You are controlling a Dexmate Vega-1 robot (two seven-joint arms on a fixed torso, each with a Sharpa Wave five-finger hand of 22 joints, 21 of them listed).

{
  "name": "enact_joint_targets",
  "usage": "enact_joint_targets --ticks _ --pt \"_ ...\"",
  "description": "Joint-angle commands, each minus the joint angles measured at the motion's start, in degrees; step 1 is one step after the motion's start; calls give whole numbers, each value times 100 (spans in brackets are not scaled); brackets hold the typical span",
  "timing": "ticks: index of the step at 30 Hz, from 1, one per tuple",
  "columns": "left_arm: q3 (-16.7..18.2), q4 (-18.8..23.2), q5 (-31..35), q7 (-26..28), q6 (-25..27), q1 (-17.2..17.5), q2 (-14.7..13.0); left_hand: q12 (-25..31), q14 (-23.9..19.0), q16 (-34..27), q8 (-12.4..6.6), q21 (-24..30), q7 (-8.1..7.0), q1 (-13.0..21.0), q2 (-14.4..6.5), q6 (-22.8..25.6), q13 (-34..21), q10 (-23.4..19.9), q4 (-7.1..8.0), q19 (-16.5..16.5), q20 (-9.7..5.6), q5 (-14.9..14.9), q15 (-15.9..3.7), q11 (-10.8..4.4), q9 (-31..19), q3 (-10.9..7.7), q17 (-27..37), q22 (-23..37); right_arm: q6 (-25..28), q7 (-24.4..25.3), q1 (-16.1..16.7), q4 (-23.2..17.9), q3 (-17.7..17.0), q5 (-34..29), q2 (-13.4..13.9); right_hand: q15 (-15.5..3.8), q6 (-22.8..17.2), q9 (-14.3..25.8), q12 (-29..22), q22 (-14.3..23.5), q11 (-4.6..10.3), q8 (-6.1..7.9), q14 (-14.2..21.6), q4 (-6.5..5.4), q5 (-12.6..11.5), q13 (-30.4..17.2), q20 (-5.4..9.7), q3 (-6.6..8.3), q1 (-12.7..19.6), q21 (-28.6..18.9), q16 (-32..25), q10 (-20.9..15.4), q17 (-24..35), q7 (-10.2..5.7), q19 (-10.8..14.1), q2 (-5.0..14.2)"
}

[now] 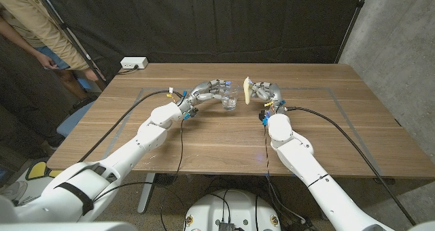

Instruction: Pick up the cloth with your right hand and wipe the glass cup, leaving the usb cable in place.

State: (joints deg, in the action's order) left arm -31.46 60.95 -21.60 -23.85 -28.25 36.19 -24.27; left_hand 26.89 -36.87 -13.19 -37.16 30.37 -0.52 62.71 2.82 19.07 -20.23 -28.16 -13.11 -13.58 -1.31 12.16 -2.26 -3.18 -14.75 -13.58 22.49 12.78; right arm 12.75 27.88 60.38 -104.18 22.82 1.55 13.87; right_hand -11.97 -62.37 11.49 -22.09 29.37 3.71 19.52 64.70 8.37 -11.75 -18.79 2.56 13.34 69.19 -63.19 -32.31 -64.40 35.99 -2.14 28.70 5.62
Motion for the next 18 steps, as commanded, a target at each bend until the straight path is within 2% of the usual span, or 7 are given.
enact_joint_targets --ticks 1,11,18 --pt "14 220 -85 49 89 134 -39 49 -193 -13 -1496 56 -609 668 -889 788 -501 -763 515 50 -9 25 -1015 -694 -7 -582 18 15 -181 -209 214 164 -444 1046 -710 -152 -151 85 12 13 4 45 23 -5 -34 -22 802 -9 70 -71 0 -56 43 -112 -17 26" --pt "62 222 -222 54 75 154 25 46 -208 -4 -1532 95 -597 652 -880 793 -517 -782 526 53 -12 25 -1008 -689 16 -603 34 15 87 190 385 70 -407 601 -942 -152 -128 119 32 18 11 43 30 -19 -36 -43 826 -29 70 -142 3 -37 85 -106 -71 35" --pt "117 169 -284 91 -22 112 88 37 -225 -1 -1554 119 -602 643 -872 791 -528 -777 529 61 -16 24 -1013 -685 32 -618 45 14 666 533 543 -182 -374 389 -1104 -153 -129 141 38 21 6 46 21 -18 -41 -59 831 -44 85 -205 10 -46 119 -103 -94 36"
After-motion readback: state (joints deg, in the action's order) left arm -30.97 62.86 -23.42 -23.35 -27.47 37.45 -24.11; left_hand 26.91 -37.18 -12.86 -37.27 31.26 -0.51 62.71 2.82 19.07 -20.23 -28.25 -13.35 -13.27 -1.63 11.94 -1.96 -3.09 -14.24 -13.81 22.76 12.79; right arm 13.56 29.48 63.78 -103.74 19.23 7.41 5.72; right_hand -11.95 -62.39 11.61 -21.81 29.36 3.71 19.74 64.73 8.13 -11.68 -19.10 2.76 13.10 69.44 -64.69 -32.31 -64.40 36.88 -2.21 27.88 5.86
